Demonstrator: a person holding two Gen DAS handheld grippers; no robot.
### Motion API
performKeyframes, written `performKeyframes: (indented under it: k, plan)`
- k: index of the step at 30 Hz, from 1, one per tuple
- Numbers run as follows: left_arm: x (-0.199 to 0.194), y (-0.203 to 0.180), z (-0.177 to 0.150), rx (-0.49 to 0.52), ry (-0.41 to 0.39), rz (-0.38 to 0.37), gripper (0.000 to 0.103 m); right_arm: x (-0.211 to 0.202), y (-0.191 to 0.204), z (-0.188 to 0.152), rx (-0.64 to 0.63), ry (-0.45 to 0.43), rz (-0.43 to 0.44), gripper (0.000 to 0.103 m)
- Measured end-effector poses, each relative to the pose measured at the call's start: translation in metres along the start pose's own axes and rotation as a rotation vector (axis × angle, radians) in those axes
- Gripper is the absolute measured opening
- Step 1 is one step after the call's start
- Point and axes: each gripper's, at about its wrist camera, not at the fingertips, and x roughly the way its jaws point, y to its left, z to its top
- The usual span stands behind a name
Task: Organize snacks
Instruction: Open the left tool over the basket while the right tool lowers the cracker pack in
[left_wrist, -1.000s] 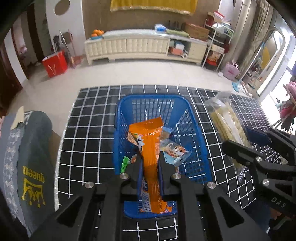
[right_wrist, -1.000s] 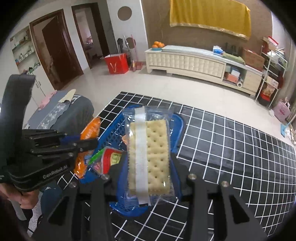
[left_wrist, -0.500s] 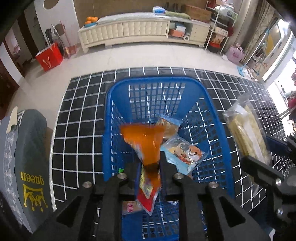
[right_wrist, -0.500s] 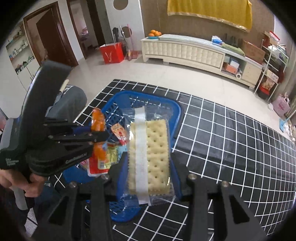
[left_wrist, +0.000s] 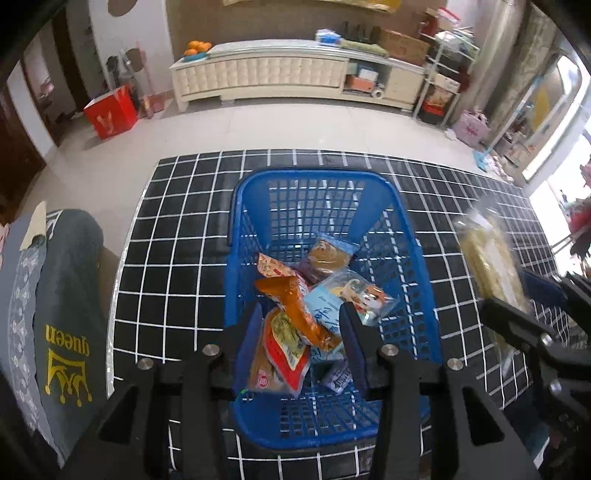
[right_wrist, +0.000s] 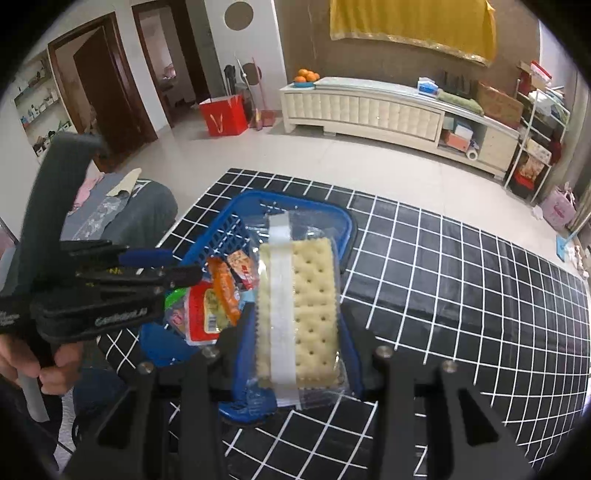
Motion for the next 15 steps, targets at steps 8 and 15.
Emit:
performKeyframes:
  k: [8, 15]
  plan:
    - [-0.008, 0.022, -0.006, -0.017, -0.025, 0.042, 0.042, 0.021, 0.017, 0.010, -0.024, 0.034, 0.006, 0.047]
    - [-0.005, 0.057, -0.005, -0.080, -0.065, 0.073, 0.061, 0.060, 0.028, 0.018, -0.032, 0.119, -0.007, 0.047]
